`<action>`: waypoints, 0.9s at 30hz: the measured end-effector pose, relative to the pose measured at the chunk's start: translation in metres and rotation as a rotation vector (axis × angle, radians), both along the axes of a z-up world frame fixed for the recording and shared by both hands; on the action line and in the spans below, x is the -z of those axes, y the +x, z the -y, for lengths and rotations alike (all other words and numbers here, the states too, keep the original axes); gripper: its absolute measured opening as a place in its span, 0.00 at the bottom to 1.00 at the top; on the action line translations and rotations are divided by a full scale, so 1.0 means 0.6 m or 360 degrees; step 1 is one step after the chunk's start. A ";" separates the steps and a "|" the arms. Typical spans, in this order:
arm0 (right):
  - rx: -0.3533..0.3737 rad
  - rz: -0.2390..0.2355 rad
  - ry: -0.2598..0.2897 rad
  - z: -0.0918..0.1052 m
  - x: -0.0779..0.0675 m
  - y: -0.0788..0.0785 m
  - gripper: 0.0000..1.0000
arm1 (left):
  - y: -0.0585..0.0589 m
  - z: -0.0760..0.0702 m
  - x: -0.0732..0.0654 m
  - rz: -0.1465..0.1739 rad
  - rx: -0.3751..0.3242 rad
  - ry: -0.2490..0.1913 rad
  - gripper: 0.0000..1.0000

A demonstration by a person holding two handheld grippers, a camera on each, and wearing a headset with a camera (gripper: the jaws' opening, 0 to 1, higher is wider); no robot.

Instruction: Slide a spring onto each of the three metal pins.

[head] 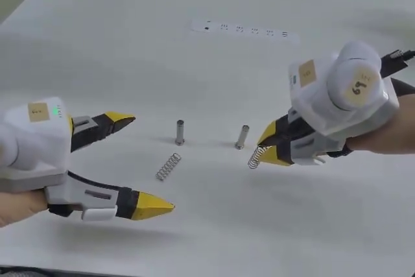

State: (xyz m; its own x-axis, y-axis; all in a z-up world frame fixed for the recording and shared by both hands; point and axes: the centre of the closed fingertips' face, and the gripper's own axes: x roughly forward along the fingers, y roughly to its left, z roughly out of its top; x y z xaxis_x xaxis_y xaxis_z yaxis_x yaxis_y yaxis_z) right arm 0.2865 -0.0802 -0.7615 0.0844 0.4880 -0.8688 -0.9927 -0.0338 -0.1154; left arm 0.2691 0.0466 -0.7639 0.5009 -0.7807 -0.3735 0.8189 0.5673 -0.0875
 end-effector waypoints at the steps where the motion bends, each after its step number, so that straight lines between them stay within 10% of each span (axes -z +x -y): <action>1: 0.0002 0.0004 0.0002 0.000 -0.001 0.002 0.07 | 0.000 -0.001 0.000 -0.0004 0.0001 0.0003 0.98; 27: -0.0006 0.0063 -0.0011 -0.007 -0.010 0.042 0.07 | 0.003 -0.001 -0.004 -0.0012 -0.0007 -0.0012 0.98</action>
